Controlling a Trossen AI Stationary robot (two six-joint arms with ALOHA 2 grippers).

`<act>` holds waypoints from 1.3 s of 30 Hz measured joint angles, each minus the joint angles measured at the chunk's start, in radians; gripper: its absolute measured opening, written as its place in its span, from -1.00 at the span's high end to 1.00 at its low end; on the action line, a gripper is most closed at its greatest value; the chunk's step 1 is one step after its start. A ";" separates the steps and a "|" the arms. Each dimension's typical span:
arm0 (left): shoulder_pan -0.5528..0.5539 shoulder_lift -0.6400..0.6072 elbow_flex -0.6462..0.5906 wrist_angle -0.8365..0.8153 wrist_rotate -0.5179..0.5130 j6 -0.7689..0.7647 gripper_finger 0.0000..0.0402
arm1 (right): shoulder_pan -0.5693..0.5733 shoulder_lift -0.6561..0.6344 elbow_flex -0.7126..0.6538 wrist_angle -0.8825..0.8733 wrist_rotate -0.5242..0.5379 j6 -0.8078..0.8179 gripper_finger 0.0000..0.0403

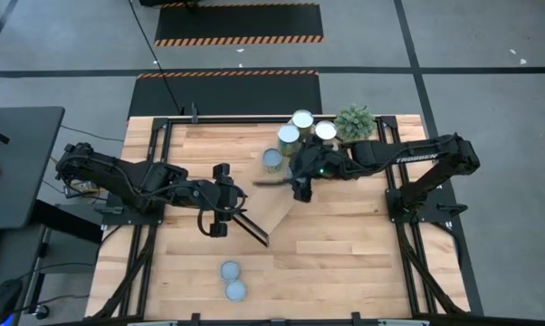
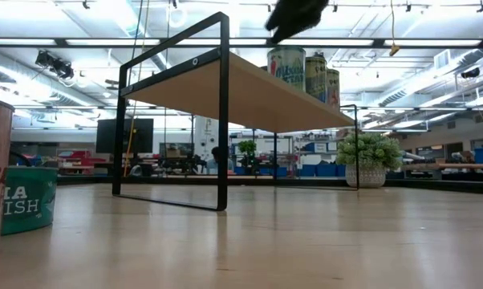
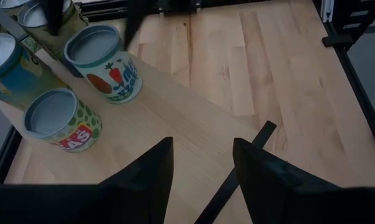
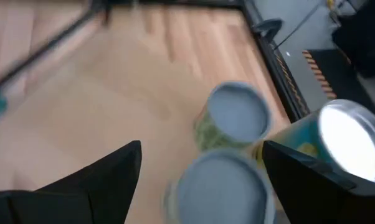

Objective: Pick and place cans onto a shelf
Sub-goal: Put the canned mixed vegetables on the shelf, then put the canned diced tomatoes on the shelf

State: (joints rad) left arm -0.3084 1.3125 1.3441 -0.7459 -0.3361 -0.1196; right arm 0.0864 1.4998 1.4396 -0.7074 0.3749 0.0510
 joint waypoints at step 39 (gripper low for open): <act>-0.134 -0.035 -0.001 -0.141 0.299 -0.172 0.14 | 0.127 0.001 0.082 0.010 0.014 0.011 -0.68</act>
State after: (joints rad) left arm -0.4420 1.2770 1.3434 -0.8872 -0.0367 -0.2918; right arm 0.2139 1.5005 1.5219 -0.6977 0.3892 0.0619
